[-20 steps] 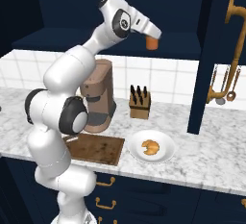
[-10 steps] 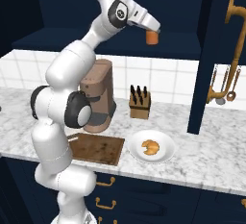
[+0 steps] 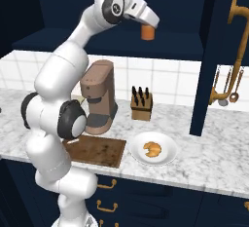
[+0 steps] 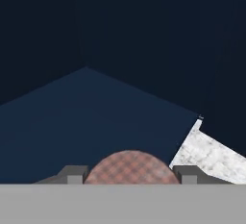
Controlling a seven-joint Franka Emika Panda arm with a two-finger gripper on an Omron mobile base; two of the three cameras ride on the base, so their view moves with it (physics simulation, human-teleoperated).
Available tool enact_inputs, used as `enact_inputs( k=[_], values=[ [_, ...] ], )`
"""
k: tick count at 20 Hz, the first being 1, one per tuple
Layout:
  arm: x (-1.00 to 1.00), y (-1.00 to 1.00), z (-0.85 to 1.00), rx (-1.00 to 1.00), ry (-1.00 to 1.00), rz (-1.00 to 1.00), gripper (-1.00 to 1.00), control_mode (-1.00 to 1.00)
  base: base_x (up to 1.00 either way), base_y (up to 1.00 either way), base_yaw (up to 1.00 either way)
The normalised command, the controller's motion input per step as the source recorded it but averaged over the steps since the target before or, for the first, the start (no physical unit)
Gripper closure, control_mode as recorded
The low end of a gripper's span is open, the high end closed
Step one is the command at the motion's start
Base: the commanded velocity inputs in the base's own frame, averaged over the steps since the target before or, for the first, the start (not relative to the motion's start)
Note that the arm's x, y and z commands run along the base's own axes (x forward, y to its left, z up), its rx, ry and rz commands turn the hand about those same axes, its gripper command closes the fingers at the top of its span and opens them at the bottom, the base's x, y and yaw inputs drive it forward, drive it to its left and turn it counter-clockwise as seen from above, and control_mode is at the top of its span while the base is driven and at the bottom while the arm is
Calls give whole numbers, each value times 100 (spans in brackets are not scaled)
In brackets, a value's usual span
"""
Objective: From the different types of pastries on the counter, select a croissant and place it on the cutting board. Then retrieve a jar of jam from the cabinet and place it alongside the croissant on the cutting board.
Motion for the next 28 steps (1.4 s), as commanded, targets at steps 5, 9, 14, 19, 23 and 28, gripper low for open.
enact_inputs(
  k=[5, 9, 14, 19, 23, 28],
  values=[
    [-83, 5, -3, 0, -13, 15, 100, -100, 0, 0, 0],
    [-90, 11, -4, 0, -7, 11, 100, -100, 0, 0, 0],
    [-93, 23, 0, 0, -3, 11, 100, -100, 0, 0, 0],
    [-80, 38, 0, 0, 0, 8, 100, -100, 0, 0, 0],
    [-78, 35, 0, 1, 2, 6, 100, -100, 0, 0, 0],
    [-63, 42, -4, 2, 10, 6, 100, -100, 0, 0, 0]
  ],
)
